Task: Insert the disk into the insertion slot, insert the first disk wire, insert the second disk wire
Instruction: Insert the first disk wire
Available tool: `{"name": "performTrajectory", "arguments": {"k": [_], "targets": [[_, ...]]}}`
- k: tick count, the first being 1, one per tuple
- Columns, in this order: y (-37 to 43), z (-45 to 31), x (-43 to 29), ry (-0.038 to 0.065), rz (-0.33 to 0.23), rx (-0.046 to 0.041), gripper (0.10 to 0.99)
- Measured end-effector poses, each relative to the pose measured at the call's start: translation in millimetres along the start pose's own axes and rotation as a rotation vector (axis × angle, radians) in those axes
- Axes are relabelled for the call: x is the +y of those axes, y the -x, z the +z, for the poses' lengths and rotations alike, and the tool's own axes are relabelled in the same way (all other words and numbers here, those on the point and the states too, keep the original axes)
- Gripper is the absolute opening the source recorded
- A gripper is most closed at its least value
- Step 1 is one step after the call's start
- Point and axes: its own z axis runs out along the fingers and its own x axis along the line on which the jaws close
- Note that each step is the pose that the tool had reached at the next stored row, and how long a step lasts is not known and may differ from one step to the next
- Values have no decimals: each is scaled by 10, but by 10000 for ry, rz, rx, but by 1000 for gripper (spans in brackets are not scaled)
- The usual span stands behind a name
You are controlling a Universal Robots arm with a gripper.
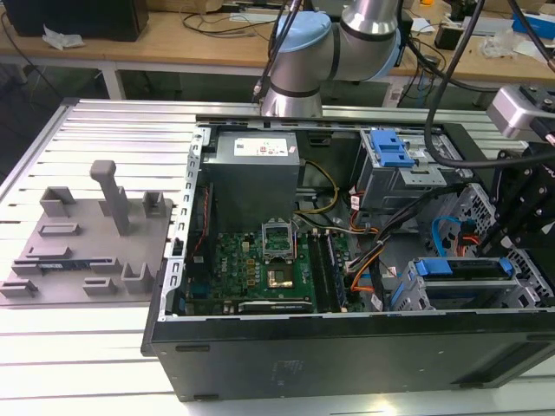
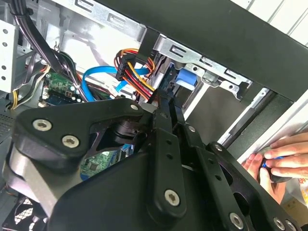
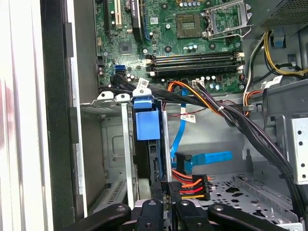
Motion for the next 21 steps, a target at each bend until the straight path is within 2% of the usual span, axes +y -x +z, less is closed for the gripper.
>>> {"name": "performTrajectory", "arguments": {"k": [12,21], "targets": [[-19,21,-3,0,-1,1,165],[-19,66,-5,0,-4,1,165]]}}
